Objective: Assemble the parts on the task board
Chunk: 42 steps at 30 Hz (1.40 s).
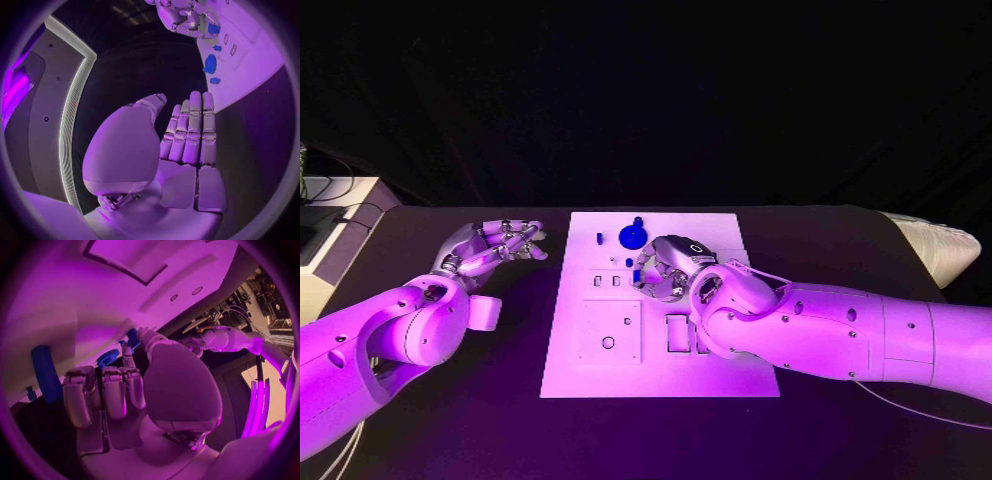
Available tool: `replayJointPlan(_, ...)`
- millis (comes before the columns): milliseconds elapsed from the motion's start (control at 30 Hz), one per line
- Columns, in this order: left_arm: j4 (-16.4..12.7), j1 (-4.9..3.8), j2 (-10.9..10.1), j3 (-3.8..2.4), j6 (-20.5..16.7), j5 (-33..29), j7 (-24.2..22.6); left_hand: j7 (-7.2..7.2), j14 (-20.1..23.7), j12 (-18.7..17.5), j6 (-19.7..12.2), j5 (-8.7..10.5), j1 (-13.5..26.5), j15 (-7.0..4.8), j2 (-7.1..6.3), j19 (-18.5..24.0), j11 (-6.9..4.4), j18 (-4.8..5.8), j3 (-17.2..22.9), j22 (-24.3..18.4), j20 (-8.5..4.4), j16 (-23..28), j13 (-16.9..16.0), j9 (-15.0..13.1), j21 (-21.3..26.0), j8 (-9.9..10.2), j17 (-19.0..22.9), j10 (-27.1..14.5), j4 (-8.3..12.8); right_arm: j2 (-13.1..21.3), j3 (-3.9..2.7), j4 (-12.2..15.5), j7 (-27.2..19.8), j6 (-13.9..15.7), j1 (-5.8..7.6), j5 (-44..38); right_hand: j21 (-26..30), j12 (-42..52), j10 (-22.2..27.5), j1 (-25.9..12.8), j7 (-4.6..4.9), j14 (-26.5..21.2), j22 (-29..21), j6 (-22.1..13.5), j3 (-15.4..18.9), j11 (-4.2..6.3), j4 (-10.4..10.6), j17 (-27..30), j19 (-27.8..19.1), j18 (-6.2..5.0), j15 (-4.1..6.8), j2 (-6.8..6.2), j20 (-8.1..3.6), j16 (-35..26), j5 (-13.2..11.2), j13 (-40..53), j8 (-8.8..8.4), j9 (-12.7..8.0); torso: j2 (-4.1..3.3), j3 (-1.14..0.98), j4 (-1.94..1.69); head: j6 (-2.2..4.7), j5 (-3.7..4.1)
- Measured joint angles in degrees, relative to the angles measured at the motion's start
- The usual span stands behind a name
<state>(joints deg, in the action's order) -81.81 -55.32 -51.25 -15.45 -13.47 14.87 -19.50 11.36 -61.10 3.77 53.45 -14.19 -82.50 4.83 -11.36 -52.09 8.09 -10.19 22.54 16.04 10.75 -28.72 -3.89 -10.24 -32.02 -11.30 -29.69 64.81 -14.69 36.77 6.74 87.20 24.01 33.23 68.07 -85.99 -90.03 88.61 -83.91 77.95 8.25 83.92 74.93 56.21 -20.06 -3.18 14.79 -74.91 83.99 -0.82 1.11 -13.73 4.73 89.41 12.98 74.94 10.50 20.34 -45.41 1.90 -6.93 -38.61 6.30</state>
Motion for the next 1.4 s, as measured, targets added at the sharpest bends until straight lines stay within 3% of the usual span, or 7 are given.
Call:
replayJointPlan(433, 0.06, 0.06, 0.01, 0.00, 0.06, 0.00, 0.05, 0.00, 0.00, 0.00, 0.00, 0.00, 0.00, 0.00, 0.00, 0.00, 0.00, 0.00, 0.00, 0.00, 0.00, 0.00, 0.00, 0.00, 0.00, 0.00, 0.01, 0.00, 0.00, 0.19, 0.01, 0.23, 0.08, -0.07, -0.02, -0.09, 0.00, -0.74, -0.20, -0.24, 0.21, 0.19, 0.02, -1.00, 1.45, -0.20, 0.47, 0.00, 0.00, 0.00, -0.23, -0.24, 0.43, 0.00, -0.82, -0.01, -0.40, -0.17, -0.01, -0.02, 0.00, 0.07, 0.04)
replayJointPlan(733, 0.18, 0.12, 0.09, 0.00, 0.08, 0.77, 0.43, 0.21, 0.61, 0.00, -0.21, 0.33, -0.50, -0.01, -0.95, 0.72, 0.20, 0.00, 0.00, 0.19, 0.30, 0.00, 0.00, -0.13, -0.39, 0.25, -0.06, -0.63, 0.95, 2.36, 0.00, 2.70, -0.41, 1.77, -0.15, -0.02, 0.00, -1.33, -0.09, -0.77, 1.30, 0.22, 0.01, -4.65, 12.06, -1.12, 1.99, 0.00, -0.09, 0.01, -1.23, -0.42, 1.14, 0.00, -9.71, -0.02, -1.44, -0.68, 0.01, -0.03, -0.07, -0.04, -0.06)
replayJointPlan(900, 0.30, 0.13, 0.13, 0.00, -0.12, 1.74, 0.96, 0.00, 0.40, 1.08, -0.42, 0.33, 0.81, -0.21, -2.08, 0.93, -0.49, 0.00, -0.35, 0.60, 0.09, -0.64, -0.65, -0.29, -1.07, 0.56, -0.62, 2.44, 0.60, 4.31, -0.59, 4.73, -1.22, 4.20, -0.12, 0.40, 0.00, -1.33, -0.11, -1.40, 1.73, 0.02, 0.01, -5.21, 19.39, -1.54, 2.12, 0.00, -0.10, 0.00, -1.44, 0.86, 1.55, 0.00, -8.33, -0.02, -1.72, -0.78, 0.08, -0.11, 0.01, 0.06, -0.24)
replayJointPlan(1033, 0.25, 0.13, 0.17, 0.00, -0.43, 2.65, 1.99, 0.63, -1.55, 3.71, -1.64, 0.33, 5.30, -0.71, -2.10, 0.31, -0.41, 0.00, -3.73, 1.68, -0.19, -5.66, -2.45, -0.58, -3.36, 0.94, -3.51, 4.13, -1.40, 6.11, -1.12, 6.25, -2.05, 5.92, 0.43, 1.00, 0.00, -1.33, -0.11, -0.89, 1.74, 0.02, 0.00, -5.22, 20.15, -1.55, 2.13, 0.00, -0.10, 0.00, -1.44, 1.37, 1.55, 0.00, -6.78, -0.03, -1.72, -0.78, 0.16, -0.13, 0.12, 0.21, -0.39)
replayJointPlan(1133, 0.03, 0.13, 0.24, 0.00, -0.61, 4.04, 3.56, -0.21, -2.39, 11.08, -3.12, 0.02, 8.89, -1.55, -0.14, -1.18, -1.11, 0.00, -7.96, 4.38, -1.34, -14.68, -7.50, -2.47, -7.90, -2.89, -8.53, 4.45, -1.83, 7.48, -1.42, 6.61, -3.49, 7.15, 1.22, 2.42, 0.00, -1.33, -0.12, -1.23, 1.63, 0.02, 0.00, -5.11, 20.15, -1.55, 2.13, 0.00, -0.10, 0.00, -1.44, 1.98, 1.55, 0.00, -5.20, -0.03, -1.71, -0.73, 0.29, -0.14, 0.20, 0.28, -0.52)
replayJointPlan(1233, -0.31, 0.09, 0.40, 0.00, -0.69, 5.84, 5.56, -1.25, -4.84, 20.19, -4.34, 0.00, 11.77, -2.79, 1.38, -2.63, -2.30, 0.00, -11.37, 7.75, -2.54, -22.80, -13.87, -4.77, -13.49, -7.58, -12.08, 3.25, -1.57, 8.54, -1.51, 6.37, -6.10, 7.93, 2.13, 5.90, 0.00, -1.33, -0.14, -0.89, 0.94, 0.02, 0.00, -3.79, 19.25, -1.57, 1.99, 0.00, -0.10, 0.00, -1.44, 4.58, 1.55, 0.00, -1.84, -0.03, -0.46, -0.33, 0.49, -0.22, 0.27, 0.33, -0.68)
replayJointPlan(1400, -0.73, -0.48, 1.50, -0.01, -0.22, 10.51, 11.56, -1.85, -17.46, 37.00, -10.06, -0.48, 11.44, -3.95, 4.46, -6.18, -3.30, 0.01, -10.41, 16.75, -4.06, -43.85, -25.38, -8.83, -26.11, -16.77, -32.05, -3.49, -2.09, 10.33, -1.70, 4.21, -12.51, 8.08, 4.47, 17.15, 0.61, -1.33, -0.04, 1.92, 0.58, 0.02, 0.00, -3.42, 15.24, -1.17, 1.59, 0.00, -0.08, 0.00, -1.44, 7.47, 1.53, 0.00, 8.08, -0.03, 1.00, 0.27, 1.02, -0.34, 0.40, 0.36, -0.87)
